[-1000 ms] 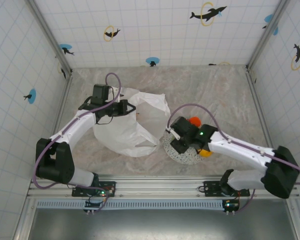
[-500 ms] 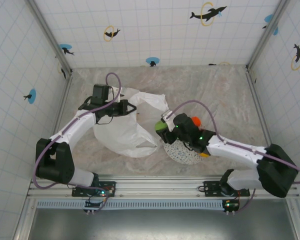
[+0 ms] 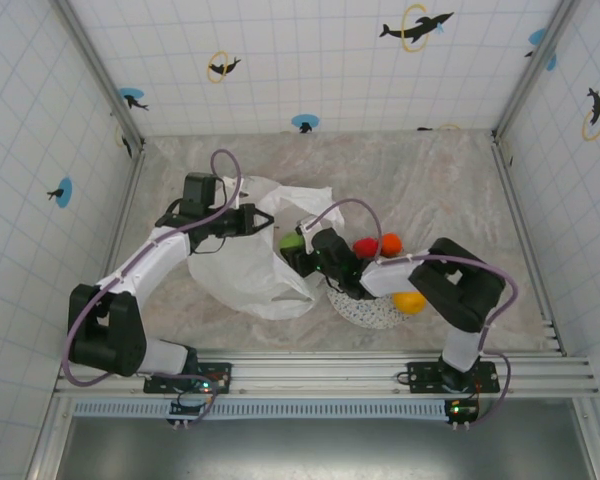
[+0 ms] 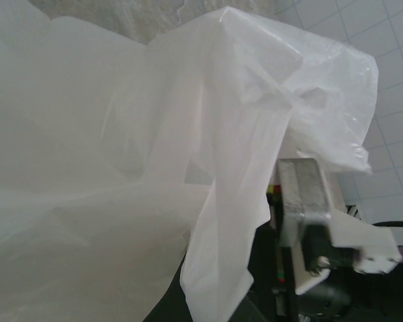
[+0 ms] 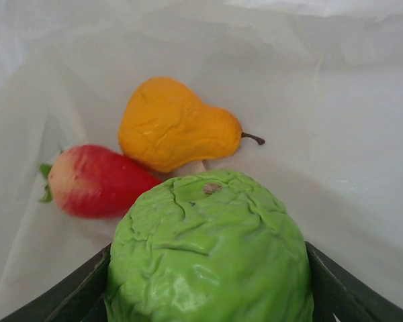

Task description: Place the fruits into the plastic bag

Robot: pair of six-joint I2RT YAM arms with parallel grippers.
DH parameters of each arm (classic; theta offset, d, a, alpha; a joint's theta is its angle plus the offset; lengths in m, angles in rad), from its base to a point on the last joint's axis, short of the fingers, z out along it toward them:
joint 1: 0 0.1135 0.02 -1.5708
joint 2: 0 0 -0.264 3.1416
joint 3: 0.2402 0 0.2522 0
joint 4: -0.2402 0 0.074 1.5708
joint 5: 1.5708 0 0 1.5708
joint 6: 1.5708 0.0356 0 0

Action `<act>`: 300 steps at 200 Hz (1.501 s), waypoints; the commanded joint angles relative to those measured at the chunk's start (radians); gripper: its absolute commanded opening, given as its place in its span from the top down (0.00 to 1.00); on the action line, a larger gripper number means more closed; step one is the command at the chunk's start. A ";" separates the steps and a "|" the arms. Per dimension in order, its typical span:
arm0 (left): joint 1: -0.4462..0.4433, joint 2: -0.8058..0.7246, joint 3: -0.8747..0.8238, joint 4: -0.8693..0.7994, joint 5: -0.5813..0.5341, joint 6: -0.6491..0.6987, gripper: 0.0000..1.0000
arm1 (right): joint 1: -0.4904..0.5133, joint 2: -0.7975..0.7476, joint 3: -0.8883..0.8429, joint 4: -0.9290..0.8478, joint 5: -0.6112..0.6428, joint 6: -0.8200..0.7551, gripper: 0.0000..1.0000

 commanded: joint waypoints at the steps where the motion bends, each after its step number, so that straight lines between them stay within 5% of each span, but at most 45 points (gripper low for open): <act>1: 0.005 -0.024 -0.012 0.046 0.023 0.010 1.00 | 0.020 0.061 0.087 0.123 0.101 0.123 0.46; 35: 0.005 -0.016 -0.009 0.051 0.034 -0.002 1.00 | 0.049 0.152 0.218 0.047 0.269 0.290 0.44; 102: 0.005 -0.023 -0.006 0.046 0.025 -0.010 1.00 | 0.030 0.217 0.335 -0.024 0.205 0.456 0.18; 213: 0.005 -0.023 0.007 0.017 -0.012 -0.007 1.00 | 0.025 0.065 0.220 -0.202 0.091 0.248 0.00; 300: 0.005 -0.022 0.014 0.003 -0.027 -0.005 1.00 | 0.036 -0.131 0.057 -0.386 -0.222 0.146 0.00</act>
